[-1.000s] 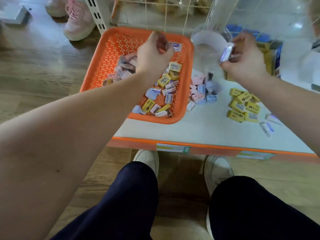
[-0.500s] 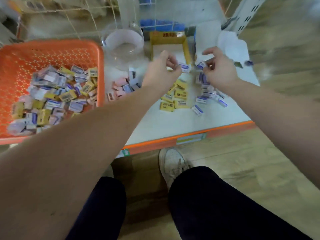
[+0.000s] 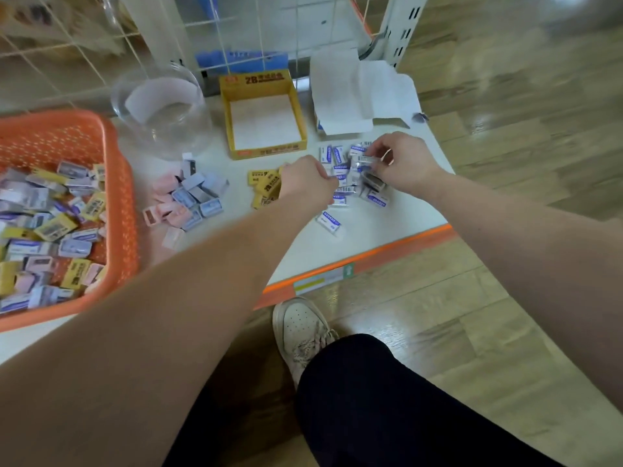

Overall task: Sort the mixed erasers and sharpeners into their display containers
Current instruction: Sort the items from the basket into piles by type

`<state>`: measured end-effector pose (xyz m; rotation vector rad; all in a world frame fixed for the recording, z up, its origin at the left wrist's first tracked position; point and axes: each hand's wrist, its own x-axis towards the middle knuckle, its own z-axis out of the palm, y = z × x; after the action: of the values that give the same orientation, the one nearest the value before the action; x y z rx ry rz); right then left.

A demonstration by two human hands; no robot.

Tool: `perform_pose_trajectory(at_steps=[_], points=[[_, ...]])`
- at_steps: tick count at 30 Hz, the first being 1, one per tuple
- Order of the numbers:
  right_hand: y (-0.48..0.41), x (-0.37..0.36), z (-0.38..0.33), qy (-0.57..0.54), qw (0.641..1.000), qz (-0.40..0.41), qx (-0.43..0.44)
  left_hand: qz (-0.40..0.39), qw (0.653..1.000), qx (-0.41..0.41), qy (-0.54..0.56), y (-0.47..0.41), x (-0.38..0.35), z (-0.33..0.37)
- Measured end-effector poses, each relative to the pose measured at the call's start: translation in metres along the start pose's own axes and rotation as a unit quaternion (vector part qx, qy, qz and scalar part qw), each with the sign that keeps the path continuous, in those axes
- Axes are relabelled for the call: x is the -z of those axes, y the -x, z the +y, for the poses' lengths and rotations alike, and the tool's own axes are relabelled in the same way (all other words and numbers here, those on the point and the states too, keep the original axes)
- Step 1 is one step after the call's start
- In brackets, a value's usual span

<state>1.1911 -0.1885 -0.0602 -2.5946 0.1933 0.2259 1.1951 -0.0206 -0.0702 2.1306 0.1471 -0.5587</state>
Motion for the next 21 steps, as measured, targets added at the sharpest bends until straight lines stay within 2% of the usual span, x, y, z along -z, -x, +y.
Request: perform_pose_trajectory(at_steps=[4, 8, 10, 16, 21], points=[[-0.002, -0.001, -0.007, -0.041, 0.999, 0.023, -0.022, -0.011, 1.000, 0.009, 0.017, 0.003, 0.001, -0.002], [-0.001, -0.007, -0.017, -0.061, 0.995, 0.073, 0.006, -0.012, 0.997, -0.056, 0.044, 0.009, 0.020, -0.001], [-0.004, -0.011, -0.026, -0.051, 0.994, 0.089, 0.029, -0.005, 0.994, -0.108, 0.018, 0.011, 0.033, -0.002], [-0.014, -0.025, -0.076, -0.079, 0.988, 0.101, 0.082, 0.091, 0.961, -0.245, -0.094, 0.011, 0.092, -0.021], [-0.018, -0.042, -0.114, -0.033, 0.986, 0.070, 0.150, 0.194, 0.940, -0.240, -0.143, 0.008, 0.151, -0.045]])
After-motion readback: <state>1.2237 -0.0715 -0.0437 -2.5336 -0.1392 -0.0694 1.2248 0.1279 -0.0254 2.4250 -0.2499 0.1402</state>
